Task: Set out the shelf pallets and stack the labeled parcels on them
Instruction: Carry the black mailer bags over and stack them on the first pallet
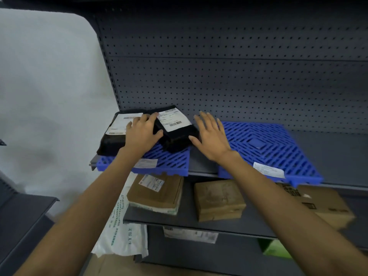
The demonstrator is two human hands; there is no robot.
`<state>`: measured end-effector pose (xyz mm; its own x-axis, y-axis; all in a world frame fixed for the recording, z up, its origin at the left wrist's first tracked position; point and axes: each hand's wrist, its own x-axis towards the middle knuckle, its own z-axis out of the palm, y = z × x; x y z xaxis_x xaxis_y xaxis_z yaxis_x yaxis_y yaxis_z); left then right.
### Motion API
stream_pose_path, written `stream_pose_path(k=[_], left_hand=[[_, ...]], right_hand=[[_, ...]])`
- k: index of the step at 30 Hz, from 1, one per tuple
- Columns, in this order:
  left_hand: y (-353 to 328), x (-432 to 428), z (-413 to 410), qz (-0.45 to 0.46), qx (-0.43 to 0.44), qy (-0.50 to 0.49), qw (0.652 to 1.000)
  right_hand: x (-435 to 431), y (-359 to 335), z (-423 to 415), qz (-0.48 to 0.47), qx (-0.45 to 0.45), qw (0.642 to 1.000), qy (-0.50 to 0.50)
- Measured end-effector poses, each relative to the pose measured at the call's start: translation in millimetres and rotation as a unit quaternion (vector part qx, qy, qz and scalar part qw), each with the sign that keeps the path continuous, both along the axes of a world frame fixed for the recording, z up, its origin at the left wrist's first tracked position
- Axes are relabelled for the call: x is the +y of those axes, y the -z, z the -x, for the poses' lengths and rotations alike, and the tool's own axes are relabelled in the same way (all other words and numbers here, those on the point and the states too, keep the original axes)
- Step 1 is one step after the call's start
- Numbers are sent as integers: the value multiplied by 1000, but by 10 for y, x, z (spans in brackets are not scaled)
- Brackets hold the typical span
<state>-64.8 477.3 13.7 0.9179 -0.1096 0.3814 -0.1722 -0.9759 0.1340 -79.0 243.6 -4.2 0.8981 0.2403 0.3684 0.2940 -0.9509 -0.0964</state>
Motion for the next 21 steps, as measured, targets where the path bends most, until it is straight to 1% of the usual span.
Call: stream_pose_path(k=[6, 12, 17, 21], left_hand=[[-88, -1070, 191, -28, -61, 104, 992], [-151, -2500, 620, -32, -52, 200, 978], [-149, -3765, 1176, -17, -68, 273, 959], [-85, -4726, 1662, -13, -77, 335, 939]], right_hand=[[-924, -164, 514, 2, -33, 998, 55], [-2260, -244, 1306, 15, -28, 988, 150], [-3416, -217, 2134, 49, -7, 969, 244], [-4210, -180, 2836, 41, 2, 953, 300]])
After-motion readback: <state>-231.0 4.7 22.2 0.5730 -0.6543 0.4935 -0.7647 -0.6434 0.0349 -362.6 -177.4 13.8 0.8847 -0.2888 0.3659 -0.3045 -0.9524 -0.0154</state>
